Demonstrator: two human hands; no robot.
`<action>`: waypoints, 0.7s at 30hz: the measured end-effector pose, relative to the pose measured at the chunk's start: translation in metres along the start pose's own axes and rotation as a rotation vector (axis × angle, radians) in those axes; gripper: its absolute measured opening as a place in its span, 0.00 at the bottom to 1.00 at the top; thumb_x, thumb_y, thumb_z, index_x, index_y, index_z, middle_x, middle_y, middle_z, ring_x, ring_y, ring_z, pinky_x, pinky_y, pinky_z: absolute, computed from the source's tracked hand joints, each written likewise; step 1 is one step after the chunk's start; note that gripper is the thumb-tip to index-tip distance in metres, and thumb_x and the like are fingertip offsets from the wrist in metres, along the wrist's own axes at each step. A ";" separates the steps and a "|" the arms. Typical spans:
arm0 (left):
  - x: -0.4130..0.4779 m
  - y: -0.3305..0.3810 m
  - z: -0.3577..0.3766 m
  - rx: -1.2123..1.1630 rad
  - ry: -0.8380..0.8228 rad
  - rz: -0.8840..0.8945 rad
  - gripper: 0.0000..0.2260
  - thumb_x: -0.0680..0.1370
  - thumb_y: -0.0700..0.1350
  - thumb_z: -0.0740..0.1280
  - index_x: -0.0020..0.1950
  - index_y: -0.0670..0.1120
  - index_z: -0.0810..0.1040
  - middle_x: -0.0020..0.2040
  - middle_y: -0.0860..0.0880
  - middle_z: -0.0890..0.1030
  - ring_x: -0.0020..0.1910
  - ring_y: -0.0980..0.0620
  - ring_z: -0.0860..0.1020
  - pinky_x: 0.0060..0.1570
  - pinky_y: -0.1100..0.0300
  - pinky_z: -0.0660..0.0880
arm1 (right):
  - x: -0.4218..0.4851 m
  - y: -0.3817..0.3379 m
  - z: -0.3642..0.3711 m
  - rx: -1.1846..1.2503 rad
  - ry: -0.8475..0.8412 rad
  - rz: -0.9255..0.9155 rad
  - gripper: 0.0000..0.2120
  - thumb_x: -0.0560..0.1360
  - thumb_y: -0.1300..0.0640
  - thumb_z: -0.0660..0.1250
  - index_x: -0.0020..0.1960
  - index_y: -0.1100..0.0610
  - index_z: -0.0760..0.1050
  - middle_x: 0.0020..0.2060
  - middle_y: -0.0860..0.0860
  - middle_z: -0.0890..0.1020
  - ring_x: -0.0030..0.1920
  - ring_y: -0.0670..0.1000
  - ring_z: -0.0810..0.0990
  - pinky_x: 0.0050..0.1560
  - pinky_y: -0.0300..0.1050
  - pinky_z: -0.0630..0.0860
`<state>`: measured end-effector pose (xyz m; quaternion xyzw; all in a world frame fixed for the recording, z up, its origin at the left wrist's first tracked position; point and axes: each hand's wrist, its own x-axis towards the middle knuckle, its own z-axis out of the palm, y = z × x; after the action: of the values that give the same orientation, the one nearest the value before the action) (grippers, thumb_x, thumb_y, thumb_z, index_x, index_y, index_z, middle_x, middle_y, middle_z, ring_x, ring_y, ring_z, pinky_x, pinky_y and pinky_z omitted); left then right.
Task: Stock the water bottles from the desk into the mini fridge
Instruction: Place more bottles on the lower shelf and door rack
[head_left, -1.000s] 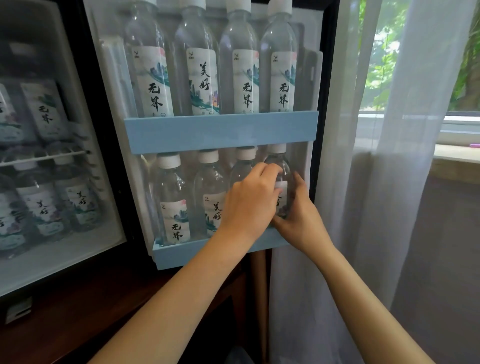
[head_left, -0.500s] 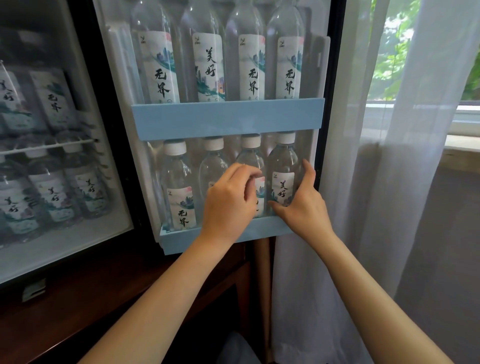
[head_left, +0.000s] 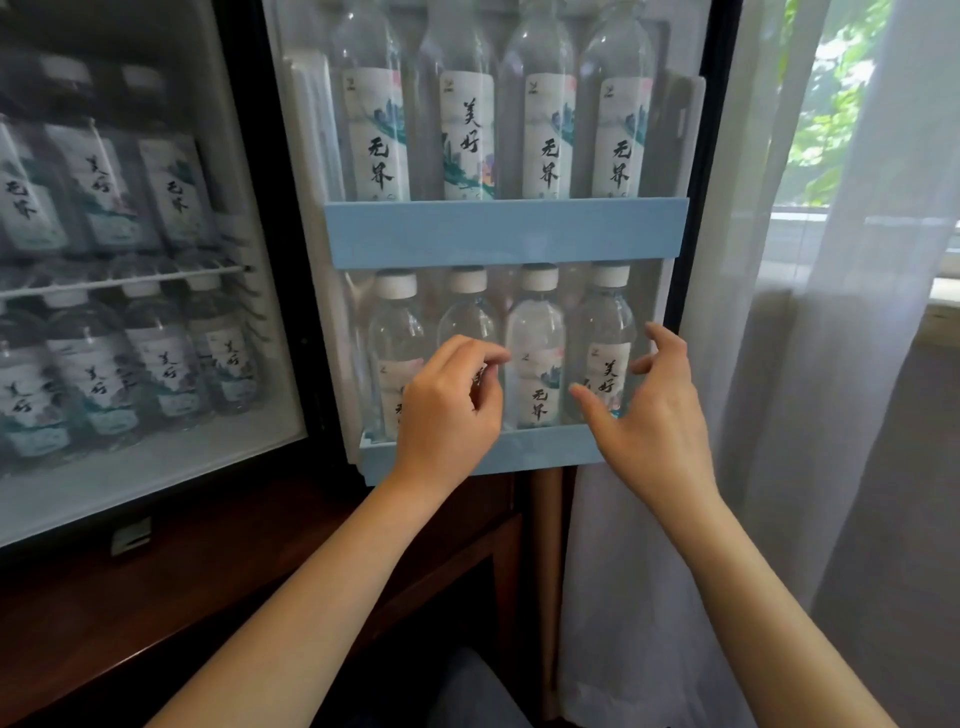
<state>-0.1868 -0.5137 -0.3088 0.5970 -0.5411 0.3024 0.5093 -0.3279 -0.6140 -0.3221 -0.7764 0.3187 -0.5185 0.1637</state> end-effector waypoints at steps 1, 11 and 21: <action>-0.002 -0.001 -0.005 0.010 0.003 0.000 0.06 0.73 0.31 0.65 0.44 0.38 0.80 0.40 0.46 0.80 0.28 0.58 0.70 0.35 0.74 0.65 | -0.005 -0.008 0.004 0.030 0.038 -0.043 0.33 0.70 0.50 0.71 0.69 0.58 0.60 0.54 0.52 0.74 0.51 0.51 0.75 0.45 0.41 0.70; -0.029 -0.053 -0.100 0.235 0.074 -0.085 0.06 0.72 0.30 0.65 0.44 0.38 0.80 0.39 0.47 0.78 0.32 0.58 0.70 0.35 0.73 0.65 | -0.038 -0.104 0.086 0.203 -0.174 -0.444 0.03 0.74 0.62 0.64 0.46 0.61 0.76 0.39 0.54 0.79 0.40 0.54 0.77 0.39 0.45 0.73; -0.101 -0.126 -0.251 0.598 0.161 -0.372 0.07 0.71 0.31 0.66 0.43 0.41 0.79 0.40 0.48 0.79 0.27 0.57 0.69 0.33 0.68 0.63 | -0.105 -0.215 0.197 0.413 -0.575 -0.662 0.04 0.73 0.62 0.66 0.47 0.59 0.78 0.40 0.53 0.81 0.39 0.55 0.80 0.38 0.45 0.74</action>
<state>-0.0426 -0.2581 -0.3617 0.7820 -0.2690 0.3955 0.3996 -0.1062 -0.3994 -0.3502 -0.8993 -0.1130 -0.3593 0.2220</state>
